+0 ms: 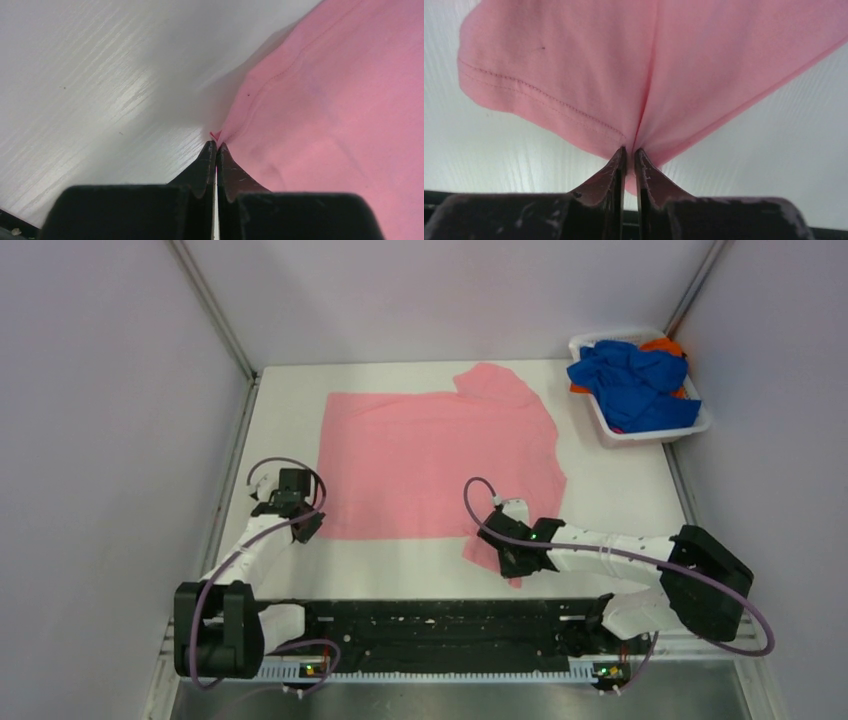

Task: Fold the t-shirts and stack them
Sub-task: Grab the side of the flattened tshirt closest away from the robot with both arms, then fold the flattened tshirt in 1/3 of the way

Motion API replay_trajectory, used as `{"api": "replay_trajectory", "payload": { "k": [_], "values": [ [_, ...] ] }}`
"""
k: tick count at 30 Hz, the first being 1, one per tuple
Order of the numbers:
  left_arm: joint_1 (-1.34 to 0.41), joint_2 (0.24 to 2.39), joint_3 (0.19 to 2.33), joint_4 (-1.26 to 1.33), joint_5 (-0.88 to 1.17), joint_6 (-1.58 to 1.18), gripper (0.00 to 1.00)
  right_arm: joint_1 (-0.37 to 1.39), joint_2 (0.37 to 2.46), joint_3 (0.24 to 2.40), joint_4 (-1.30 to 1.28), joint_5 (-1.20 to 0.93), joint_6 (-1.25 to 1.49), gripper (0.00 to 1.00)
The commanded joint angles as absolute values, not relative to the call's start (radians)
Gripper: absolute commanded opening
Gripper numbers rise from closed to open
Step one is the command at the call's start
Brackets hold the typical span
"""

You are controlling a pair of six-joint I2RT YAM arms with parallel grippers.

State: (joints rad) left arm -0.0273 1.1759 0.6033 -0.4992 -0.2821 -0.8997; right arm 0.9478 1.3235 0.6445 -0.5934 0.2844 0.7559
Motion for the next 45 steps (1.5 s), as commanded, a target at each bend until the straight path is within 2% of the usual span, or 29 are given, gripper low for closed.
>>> {"api": "replay_trajectory", "payload": {
  "k": [1, 3, 9, 15, 24, 31, 45],
  "values": [
    [-0.028, 1.108, 0.573, -0.562, -0.342, -0.939, 0.0, 1.056, 1.345, 0.641, -0.765, 0.327, 0.892, 0.05],
    [-0.028, 1.082, 0.563, -0.605, -0.369, -0.95, 0.0, 1.102, 1.322, 0.648, -0.803, 0.333, 0.945, 0.0],
    [-0.028, 1.001, 0.513, -0.649, -0.334, -0.969, 0.0, 1.149, 1.223, 0.648, -0.825, 0.312, 0.971, 0.0],
    [-0.028, 0.973, 0.529, -0.619, -0.269, -0.969, 0.0, 1.135, 1.179, 0.744, -0.752, 0.489, 0.868, 0.0],
    [-0.028, 1.119, 0.68, -0.571, -0.256, -0.927, 0.0, 0.918, 1.203, 0.874, -0.53, 0.561, 0.659, 0.0],
    [-0.027, 1.269, 0.799, -0.537, -0.258, -0.928, 0.0, 0.74, 1.237, 0.928, -0.427, 0.488, 0.546, 0.0],
    [-0.007, 1.491, 1.023, -0.533, -0.291, -0.914, 0.0, 0.556, 1.389, 1.033, -0.297, 0.387, 0.457, 0.0]
  ]
}}
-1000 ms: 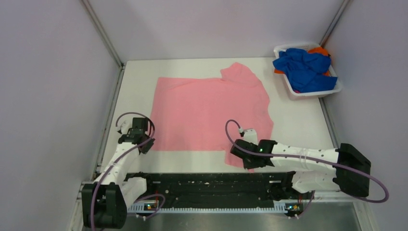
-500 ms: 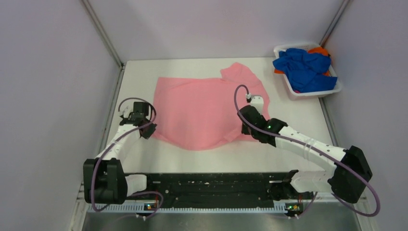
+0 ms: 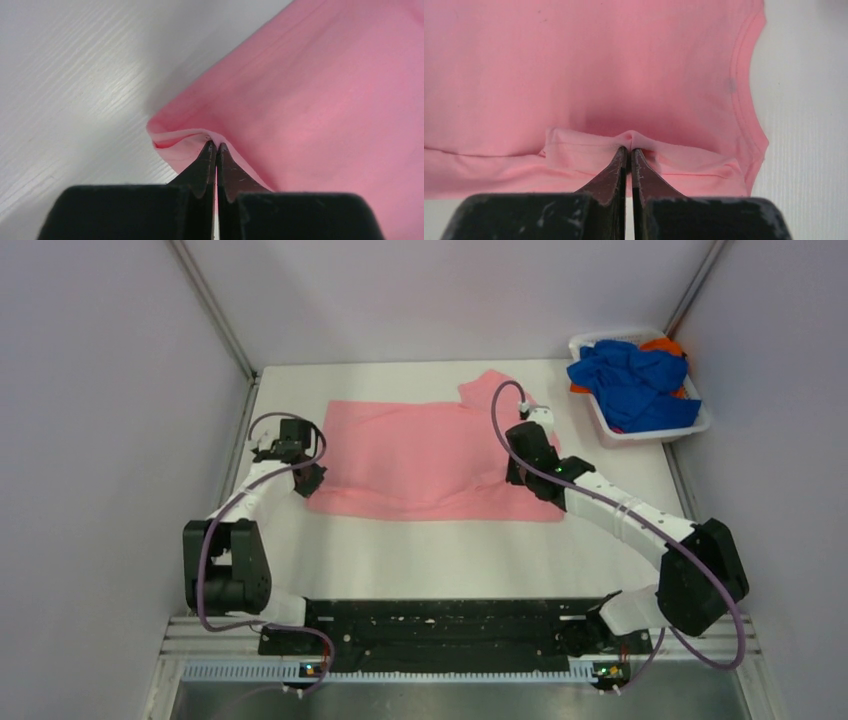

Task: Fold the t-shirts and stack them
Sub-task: Fold the flattened tshirt in 1/3 of the way

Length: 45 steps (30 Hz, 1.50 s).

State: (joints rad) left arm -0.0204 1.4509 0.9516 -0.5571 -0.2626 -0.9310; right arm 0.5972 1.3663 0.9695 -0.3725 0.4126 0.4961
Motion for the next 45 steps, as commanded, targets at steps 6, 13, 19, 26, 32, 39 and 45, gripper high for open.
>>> {"api": "replay_trajectory", "payload": {
  "k": [6, 13, 19, 26, 32, 39, 45],
  "values": [
    [0.019, 1.543, 1.069, -0.525, -0.315, -0.897, 0.0, 0.493, 1.446, 1.06, -0.284, 0.335, 0.402, 0.0],
    [0.024, 1.62, 1.085, -0.437, -0.269, -0.883, 0.0, 0.411, 1.565, 1.102, -0.237, 0.244, 0.374, 0.0],
    [0.027, 1.716, 1.183, -0.437, -0.259, -0.886, 0.48, 0.343, 1.768, 1.284, -0.214, 0.187, 0.331, 0.15],
    [0.027, 1.597, 1.123, -0.402, -0.227, -0.875, 0.69, 0.331, 1.842, 1.429, -0.342, 0.216, 0.307, 0.84],
    [0.022, 1.497, 1.009, -0.35, -0.068, -0.826, 0.99, 0.354, 1.623, 1.137, -0.188, 0.041, 0.406, 0.99],
    [0.004, 1.513, 0.945, -0.284, 0.064, -0.797, 0.99, 0.432, 1.579, 0.962, -0.054, -0.054, 0.47, 0.99],
    [0.005, 1.535, 0.936, -0.29, 0.074, -0.788, 0.99, 0.445, 1.701, 1.032, -0.037, -0.065, 0.475, 0.99]
  ]
}}
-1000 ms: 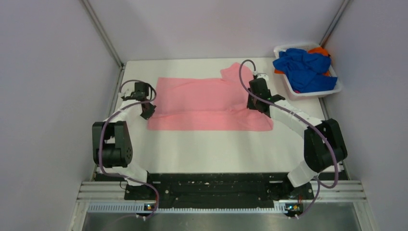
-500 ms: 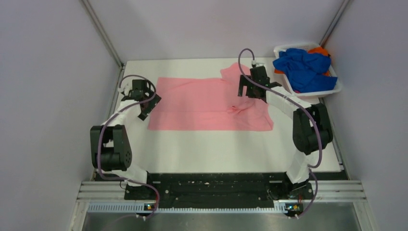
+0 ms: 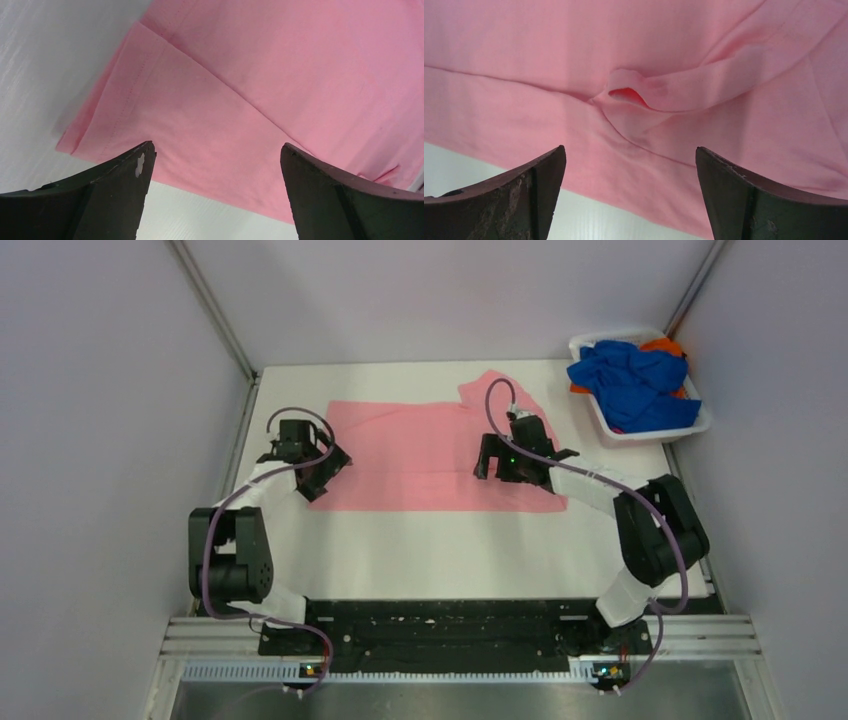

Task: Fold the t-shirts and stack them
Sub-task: Fold the flattened tshirt in 1/3 of the way

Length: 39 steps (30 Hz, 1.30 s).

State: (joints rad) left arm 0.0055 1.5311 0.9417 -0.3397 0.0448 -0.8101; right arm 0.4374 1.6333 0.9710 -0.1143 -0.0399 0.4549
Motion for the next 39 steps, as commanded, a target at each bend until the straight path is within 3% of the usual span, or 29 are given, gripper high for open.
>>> {"api": "replay_trajectory", "payload": {
  "k": [1, 9, 16, 21, 28, 35, 39],
  "values": [
    [0.004, 1.534, 0.935, -0.291, 0.072, -0.787, 0.99, 0.446, 1.723, 1.049, -0.031, -0.066, 0.474, 0.99],
    [0.005, 1.519, 0.935, -0.313, 0.049, -0.775, 0.99, 0.446, 1.928, 1.316, -0.041, 0.052, 0.436, 0.99],
    [0.005, 1.49, 0.939, -0.331, 0.044, -0.771, 0.99, 0.446, 2.065, 1.608, -0.205, 0.135, 0.379, 0.99],
    [0.005, 1.47, 0.94, -0.313, 0.073, -0.77, 0.99, 0.447, 1.93, 1.481, -0.189, 0.162, 0.377, 0.99],
    [-0.033, 1.559, 0.947, -0.169, 0.176, -0.791, 0.99, 0.444, 1.678, 1.103, -0.133, 0.167, 0.466, 0.99],
    [-0.032, 1.763, 1.03, -0.224, 0.179, -0.796, 0.99, 0.386, 1.64, 0.867, -0.064, 0.128, 0.607, 0.99],
    [-0.033, 1.768, 0.98, -0.235, 0.152, -0.799, 0.99, 0.38, 1.585, 0.763, -0.113, 0.178, 0.682, 0.99]
  ]
}}
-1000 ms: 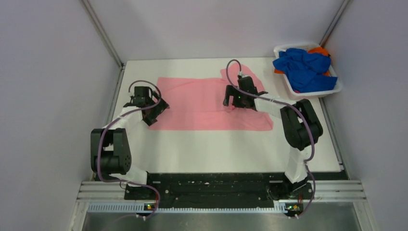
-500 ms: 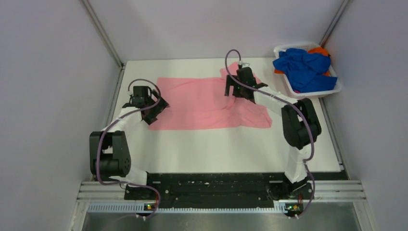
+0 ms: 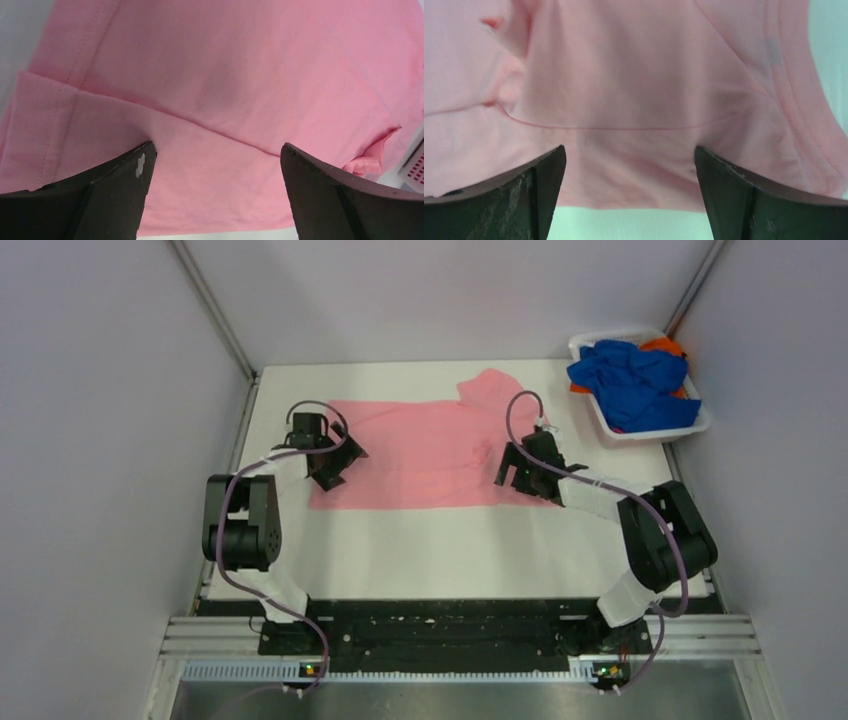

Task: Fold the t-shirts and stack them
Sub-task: Fold the flattened tshirt in 1/3 of the way, then grab the side of the flattened tshirt furthest away from the robot with both arms

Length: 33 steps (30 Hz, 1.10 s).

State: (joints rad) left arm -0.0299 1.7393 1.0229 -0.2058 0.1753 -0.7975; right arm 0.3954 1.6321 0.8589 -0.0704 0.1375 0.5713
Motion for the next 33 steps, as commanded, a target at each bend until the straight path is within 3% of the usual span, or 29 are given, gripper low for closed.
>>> {"api": "replay_trajectory", "payload": {
  "k": [1, 15, 20, 26, 33],
  "values": [
    [-0.033, 1.753, 0.957, -0.237, 0.139, -0.799, 0.99, 0.379, 1.555, 0.729, -0.124, 0.182, 0.699, 0.99],
    [-0.046, 1.307, 0.538, -0.339, 0.091, -0.82, 0.99, 0.379, 0.983, 0.41, -0.47, 0.159, 0.845, 0.99],
    [-0.05, 1.187, 0.504, -0.364, 0.086, -0.804, 0.99, 0.38, 0.827, 0.411, -0.376, 0.087, 0.781, 0.99],
    [-0.049, 1.151, 0.679, -0.439, 0.011, -0.782, 0.99, 0.449, 0.888, 0.551, -0.228, 0.059, 0.694, 0.99],
    [-0.045, 1.243, 0.869, -0.476, -0.139, -0.773, 0.99, 0.597, 1.228, 0.667, -0.012, 0.014, 0.708, 0.99]
  ]
}}
